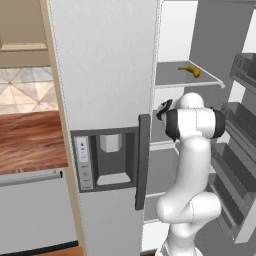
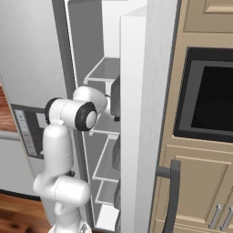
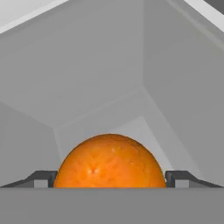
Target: Pick the banana and orange from the fridge and place them inside the tupperware on the counter.
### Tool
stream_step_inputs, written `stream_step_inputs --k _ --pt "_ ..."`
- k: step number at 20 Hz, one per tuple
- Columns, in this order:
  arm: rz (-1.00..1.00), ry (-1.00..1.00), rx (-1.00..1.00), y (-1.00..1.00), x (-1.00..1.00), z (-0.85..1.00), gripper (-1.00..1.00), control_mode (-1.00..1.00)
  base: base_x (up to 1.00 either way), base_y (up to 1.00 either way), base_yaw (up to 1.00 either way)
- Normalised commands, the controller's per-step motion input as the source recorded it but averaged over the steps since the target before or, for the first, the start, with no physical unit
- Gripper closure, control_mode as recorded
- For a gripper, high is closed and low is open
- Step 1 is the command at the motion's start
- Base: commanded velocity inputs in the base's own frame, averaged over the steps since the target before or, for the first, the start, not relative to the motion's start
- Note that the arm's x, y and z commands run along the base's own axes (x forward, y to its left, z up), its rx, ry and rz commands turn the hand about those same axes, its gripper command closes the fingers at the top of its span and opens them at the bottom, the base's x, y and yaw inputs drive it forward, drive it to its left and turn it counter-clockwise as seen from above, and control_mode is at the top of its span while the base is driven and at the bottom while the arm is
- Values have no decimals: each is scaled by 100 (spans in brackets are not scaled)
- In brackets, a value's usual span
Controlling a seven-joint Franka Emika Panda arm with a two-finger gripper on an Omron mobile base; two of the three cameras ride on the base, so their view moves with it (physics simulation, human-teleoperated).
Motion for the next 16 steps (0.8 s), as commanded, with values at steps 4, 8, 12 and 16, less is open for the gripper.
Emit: stream_step_inputs --k 4,8,12,16 --pt "0 5 0 0 8 -25 100 -100 0 0 0" --pt "0 3 -3 0 0 -12 100 -100 0 0 0" --pt "0 0 -5 0 -9 -12 100 -100 0 0 0" --pt "-3 -20 0 0 -58 -3 100 -100 0 0 0"
